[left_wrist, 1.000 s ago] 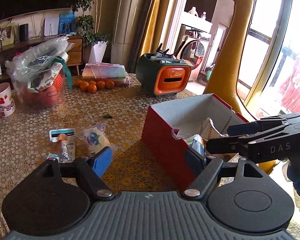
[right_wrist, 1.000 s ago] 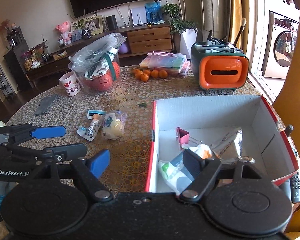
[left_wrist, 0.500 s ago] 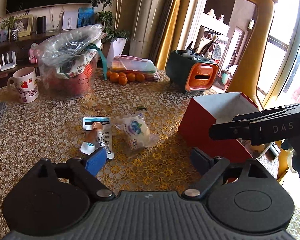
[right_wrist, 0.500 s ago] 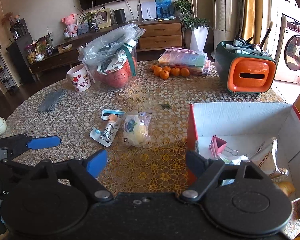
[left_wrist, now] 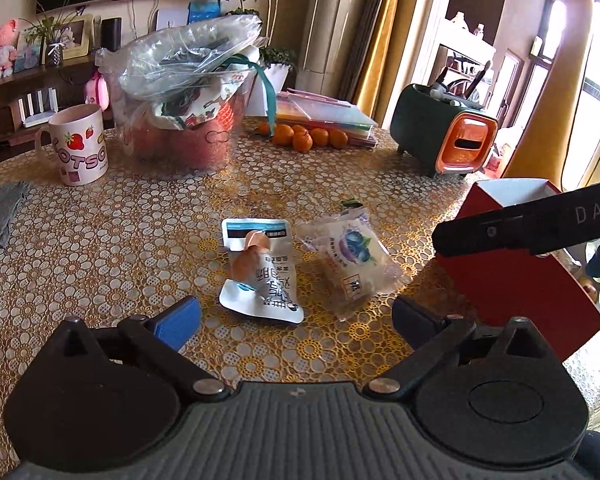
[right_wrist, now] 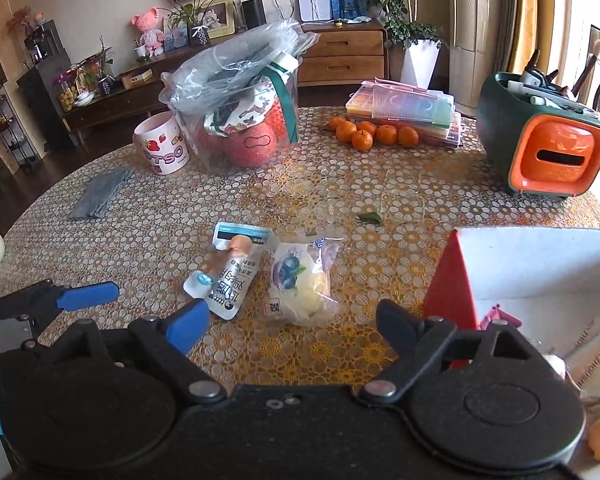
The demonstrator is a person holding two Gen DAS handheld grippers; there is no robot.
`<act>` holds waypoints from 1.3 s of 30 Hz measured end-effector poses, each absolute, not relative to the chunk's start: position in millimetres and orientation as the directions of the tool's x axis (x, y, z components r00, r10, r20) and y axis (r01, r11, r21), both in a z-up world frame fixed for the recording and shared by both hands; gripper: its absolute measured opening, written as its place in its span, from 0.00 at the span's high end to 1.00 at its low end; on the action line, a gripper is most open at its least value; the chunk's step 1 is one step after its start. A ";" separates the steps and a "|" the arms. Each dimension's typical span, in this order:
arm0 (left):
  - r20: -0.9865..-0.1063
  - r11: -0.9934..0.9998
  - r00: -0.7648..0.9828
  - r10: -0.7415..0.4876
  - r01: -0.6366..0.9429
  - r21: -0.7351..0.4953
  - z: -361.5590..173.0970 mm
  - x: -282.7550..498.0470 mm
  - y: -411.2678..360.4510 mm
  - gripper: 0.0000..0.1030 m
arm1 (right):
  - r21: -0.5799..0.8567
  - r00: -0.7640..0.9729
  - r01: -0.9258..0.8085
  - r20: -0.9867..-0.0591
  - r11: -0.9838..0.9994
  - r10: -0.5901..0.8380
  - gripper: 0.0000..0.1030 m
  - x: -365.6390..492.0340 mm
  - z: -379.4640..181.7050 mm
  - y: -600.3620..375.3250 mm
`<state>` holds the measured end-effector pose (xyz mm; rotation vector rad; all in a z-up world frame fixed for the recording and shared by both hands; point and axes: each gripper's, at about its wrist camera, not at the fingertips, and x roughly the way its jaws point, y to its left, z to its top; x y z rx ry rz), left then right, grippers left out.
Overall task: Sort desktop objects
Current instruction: 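Withdraw both tools from the box toward the last two items, then grasp the white peach sachet with the left tool while the right tool grasps the blueberry bag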
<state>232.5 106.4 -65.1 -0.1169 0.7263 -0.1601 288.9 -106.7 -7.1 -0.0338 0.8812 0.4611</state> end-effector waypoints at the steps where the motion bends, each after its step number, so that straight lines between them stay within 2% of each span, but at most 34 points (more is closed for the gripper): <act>1: -0.654 0.982 0.734 -0.181 0.099 -0.161 -68.5 236.4 108.4 0.01 | 0.160 0.542 -0.403 -0.752 0.901 0.376 0.12 292.7 -9.4 -104.5; 22: -0.690 0.996 0.721 -0.067 0.088 -0.005 -123.3 319.3 96.0 0.01 | 0.152 0.491 -0.357 -0.809 0.922 0.323 0.12 372.5 -80.4 -68.4; 28: -0.700 0.997 0.712 -0.051 0.074 0.003 -132.5 332.3 92.0 0.01 | 0.131 0.475 -0.371 -0.823 0.919 0.310 0.12 378.8 -91.2 -58.6; 39: -0.694 0.997 0.718 -0.050 0.074 0.005 -137.8 344.0 88.4 0.01 | 0.152 0.475 -0.340 -0.825 0.928 0.308 0.24 387.2 -99.7 -59.6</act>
